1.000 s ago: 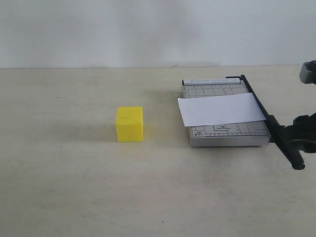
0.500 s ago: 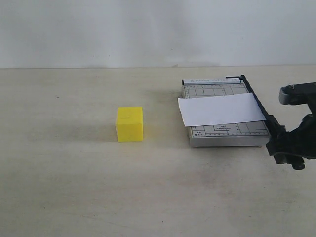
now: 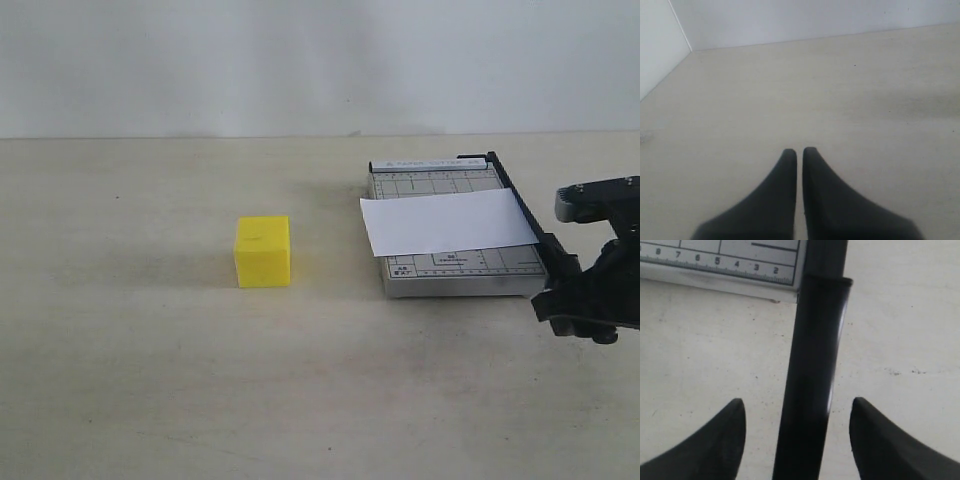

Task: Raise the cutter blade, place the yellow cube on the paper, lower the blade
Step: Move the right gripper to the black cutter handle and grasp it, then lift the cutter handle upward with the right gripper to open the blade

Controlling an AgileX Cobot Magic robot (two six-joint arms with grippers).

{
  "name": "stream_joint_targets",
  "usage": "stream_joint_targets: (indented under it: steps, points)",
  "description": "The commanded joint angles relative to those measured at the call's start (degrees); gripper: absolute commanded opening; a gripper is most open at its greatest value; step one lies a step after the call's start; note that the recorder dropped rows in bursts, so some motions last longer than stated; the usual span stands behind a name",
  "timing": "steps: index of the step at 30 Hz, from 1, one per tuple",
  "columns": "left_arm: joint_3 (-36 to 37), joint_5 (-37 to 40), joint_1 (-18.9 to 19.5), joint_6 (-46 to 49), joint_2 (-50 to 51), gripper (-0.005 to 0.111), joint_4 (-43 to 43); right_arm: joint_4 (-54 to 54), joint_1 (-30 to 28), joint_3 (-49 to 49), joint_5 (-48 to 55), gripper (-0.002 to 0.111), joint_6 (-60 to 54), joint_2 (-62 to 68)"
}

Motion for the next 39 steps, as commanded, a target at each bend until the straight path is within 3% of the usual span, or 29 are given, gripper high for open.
stream_joint_targets:
  steps: [1,5,6,13,23,26,28,30,32,37,39]
  points:
    - [0.2,-0.3,0.1,0.0,-0.2,0.004,0.3,-0.1,0.0,-0.3,-0.9,0.040,-0.4,0.3]
    - [0.2,-0.3,0.1,0.0,-0.2,0.004,0.3,-0.1,0.0,-0.3,-0.9,0.011,-0.7,0.3]
    - [0.2,-0.3,0.1,0.0,-0.2,0.004,0.3,0.0,0.0,-0.3,-0.8,0.000,-0.7,0.1]
    - [0.2,-0.3,0.1,0.0,-0.2,0.004,0.3,0.9,0.0,-1.4,-5.3,0.000,-0.7,-8.8]
    - [0.2,-0.3,0.1,0.0,-0.2,0.004,0.3,1.4,0.0,-12.0,1.0,0.000,-1.2,-14.7]
    - [0.2,-0.3,0.1,0.0,-0.2,0.004,0.3,4.5,0.0,-12.0,1.5,0.008,-5.3,-14.7]
    - [0.2,-0.3,0.1,0.0,-0.2,0.004,0.3,7.7,0.0,-12.0,1.8,0.026,-8.5,-14.7]
    - [0.2,-0.3,0.1,0.0,-0.2,0.004,0.3,12.2,0.0,-12.0,2.2,0.052,-12.0,-14.7]
    - [0.2,-0.3,0.1,0.0,-0.2,0.004,0.3,16.1,0.0,-10.6,0.9,0.064,-16.3,-15.3]
    - [0.2,-0.3,0.1,0.0,-0.2,0.004,0.3,29.4,0.0,0.4,-8.3,0.042,-30.3,-24.4]
    - [0.2,-0.3,0.1,0.0,-0.2,0.004,0.3,32.6,0.0,6.0,-10.9,0.041,-32.7,-29.2]
